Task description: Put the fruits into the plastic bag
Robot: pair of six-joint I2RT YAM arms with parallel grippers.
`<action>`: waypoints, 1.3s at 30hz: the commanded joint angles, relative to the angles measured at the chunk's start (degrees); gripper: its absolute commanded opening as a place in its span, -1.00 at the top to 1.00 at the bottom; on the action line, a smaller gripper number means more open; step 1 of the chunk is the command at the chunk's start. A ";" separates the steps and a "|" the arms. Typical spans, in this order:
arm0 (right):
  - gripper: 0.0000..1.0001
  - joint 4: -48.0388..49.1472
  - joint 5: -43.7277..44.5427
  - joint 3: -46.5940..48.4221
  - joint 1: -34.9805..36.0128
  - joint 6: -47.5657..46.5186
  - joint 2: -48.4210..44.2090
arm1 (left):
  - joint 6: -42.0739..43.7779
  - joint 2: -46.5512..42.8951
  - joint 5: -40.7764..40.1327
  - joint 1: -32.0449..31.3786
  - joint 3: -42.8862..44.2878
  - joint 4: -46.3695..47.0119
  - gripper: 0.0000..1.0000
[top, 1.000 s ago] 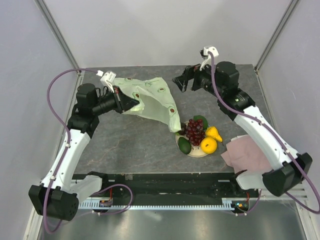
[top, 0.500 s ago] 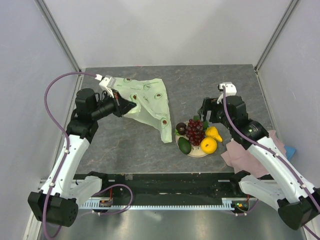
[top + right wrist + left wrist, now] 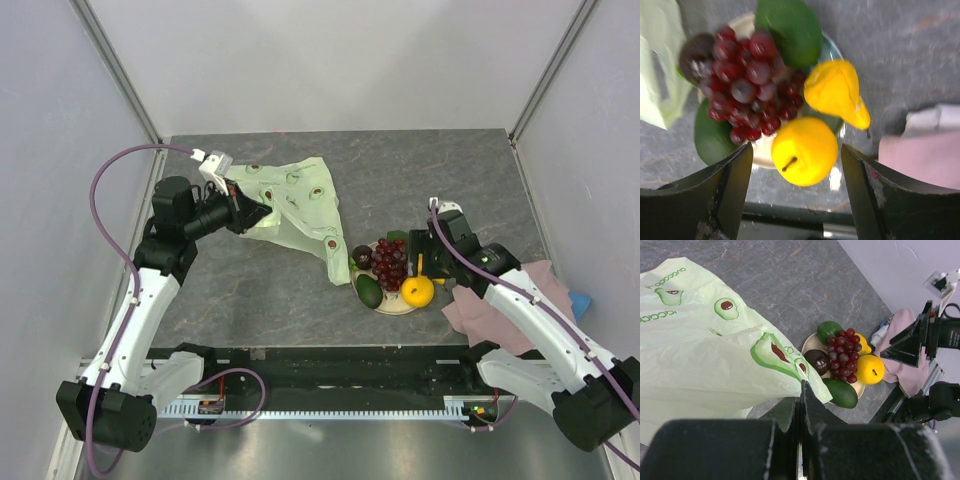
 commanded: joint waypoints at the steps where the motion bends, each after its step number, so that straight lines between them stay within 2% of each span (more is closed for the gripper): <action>1: -0.60 -4.06 -1.78 -2.89 0.00 4.29 -1.06 | 2.21 -0.35 -0.21 0.14 -0.31 0.37 0.97; 6: -0.75 -2.05 -4.41 -5.71 0.35 6.04 -1.59 | 2.30 -0.35 -0.48 0.14 -0.31 0.29 0.97; 13: -0.75 -1.34 -1.35 -6.51 0.97 7.45 0.86 | 2.30 -0.52 -0.65 0.14 -0.40 0.11 0.97; 39: -0.77 4.20 1.03 -11.08 3.87 11.41 5.88 | 1.95 0.27 -0.13 0.14 -0.40 0.20 0.97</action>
